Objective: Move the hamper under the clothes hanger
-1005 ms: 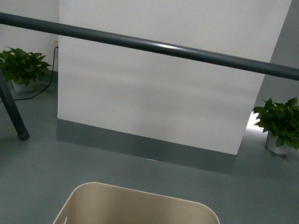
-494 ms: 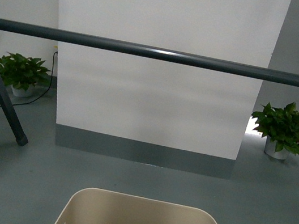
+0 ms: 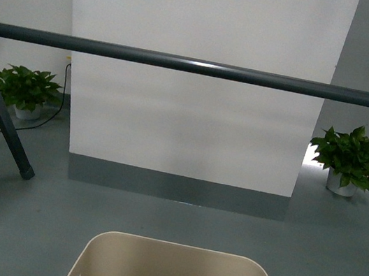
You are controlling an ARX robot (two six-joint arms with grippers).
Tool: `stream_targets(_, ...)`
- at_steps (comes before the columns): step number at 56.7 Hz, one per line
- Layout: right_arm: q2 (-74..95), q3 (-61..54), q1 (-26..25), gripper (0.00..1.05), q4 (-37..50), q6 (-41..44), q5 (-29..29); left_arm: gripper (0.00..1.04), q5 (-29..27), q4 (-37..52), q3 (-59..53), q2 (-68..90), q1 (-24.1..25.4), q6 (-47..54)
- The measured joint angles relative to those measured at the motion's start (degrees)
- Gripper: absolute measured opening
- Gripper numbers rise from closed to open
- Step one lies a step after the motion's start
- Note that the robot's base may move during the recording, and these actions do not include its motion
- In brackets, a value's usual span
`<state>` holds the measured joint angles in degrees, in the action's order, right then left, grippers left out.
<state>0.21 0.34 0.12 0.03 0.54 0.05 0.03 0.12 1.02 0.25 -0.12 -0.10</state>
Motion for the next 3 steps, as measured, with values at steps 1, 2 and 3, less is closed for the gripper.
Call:
stream_targets(1,0.0,0.0,0.0,0.97,0.0,0.0,0.0,0.98,0.0,0.0,0.0,0.0,0.0,0.0)
stream_targets(2,0.0,0.0,0.0,0.97,0.0,0.0,0.0,0.98,0.0,0.0,0.0,0.0,0.0,0.0)
stream_targets(3,0.0,0.0,0.0,0.97,0.0,0.0,0.0,0.98,0.0,0.0,0.0,0.0,0.0,0.0)
